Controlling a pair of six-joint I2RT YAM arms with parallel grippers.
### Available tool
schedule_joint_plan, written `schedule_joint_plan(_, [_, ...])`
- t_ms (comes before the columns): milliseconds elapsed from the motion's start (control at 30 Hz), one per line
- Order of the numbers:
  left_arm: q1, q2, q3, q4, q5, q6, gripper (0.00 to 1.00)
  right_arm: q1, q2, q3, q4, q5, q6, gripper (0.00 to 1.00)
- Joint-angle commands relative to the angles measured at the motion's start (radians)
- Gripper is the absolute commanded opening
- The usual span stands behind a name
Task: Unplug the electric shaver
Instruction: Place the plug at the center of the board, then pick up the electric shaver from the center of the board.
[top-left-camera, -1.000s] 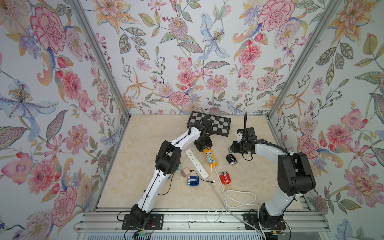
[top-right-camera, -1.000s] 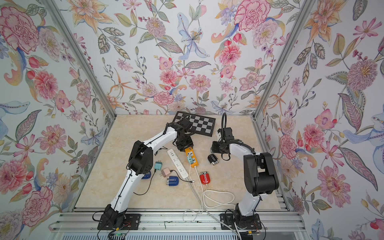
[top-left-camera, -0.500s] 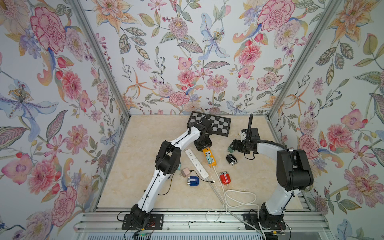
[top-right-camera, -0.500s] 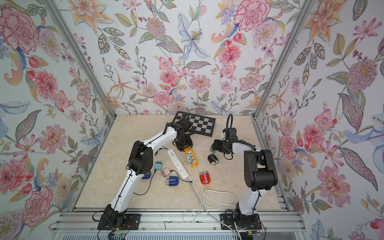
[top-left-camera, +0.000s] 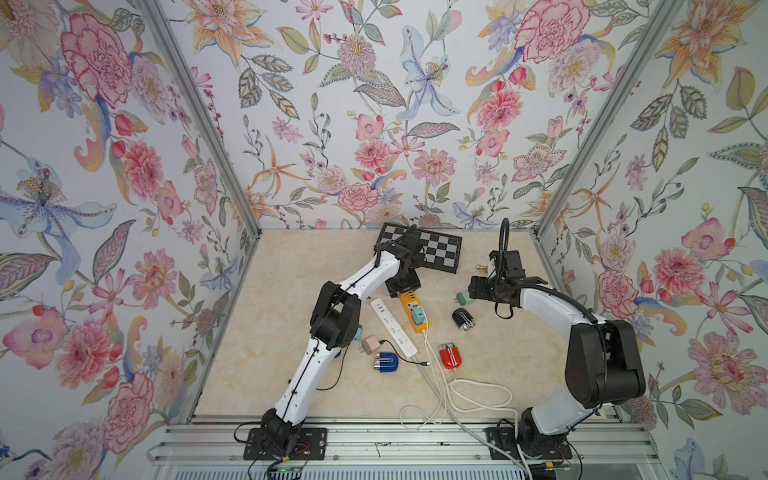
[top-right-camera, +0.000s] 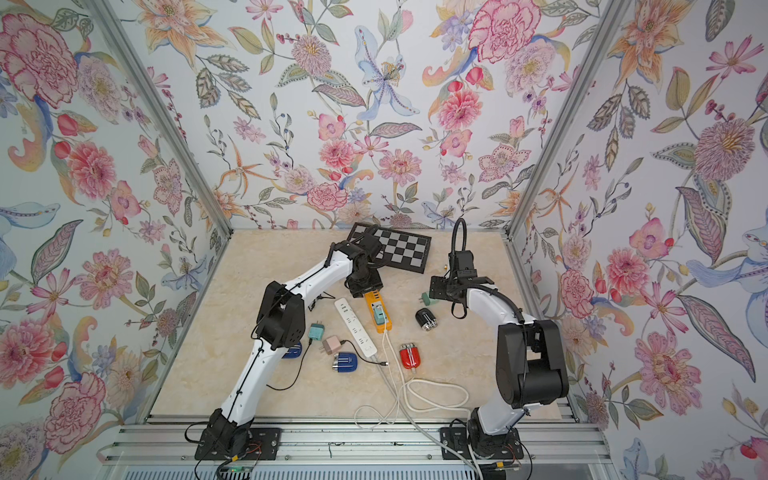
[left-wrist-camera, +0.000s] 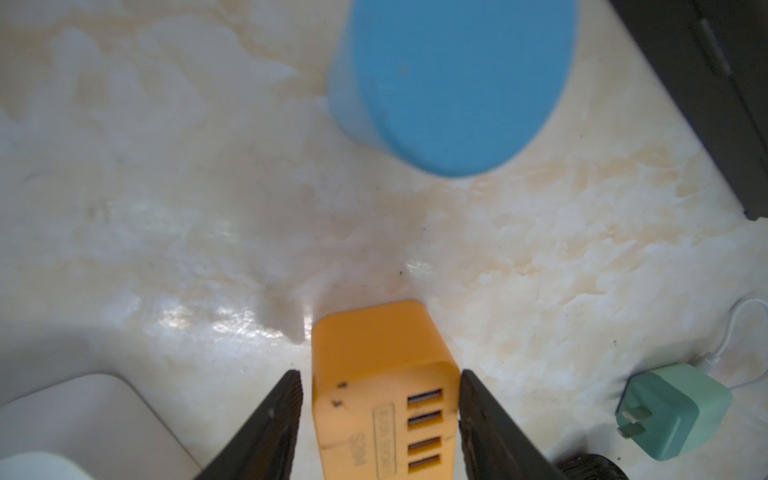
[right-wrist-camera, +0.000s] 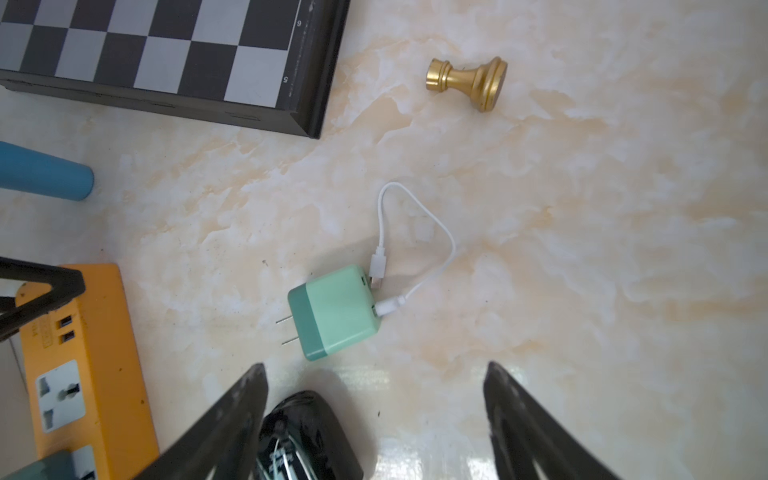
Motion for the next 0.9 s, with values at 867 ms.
schedule_joint_plan(867, [0.056,-0.319,-0.144,0.264,-0.214,0.486,0.64,0.601,-0.169,-0.205,-0.420,0.182,0.514,0.74])
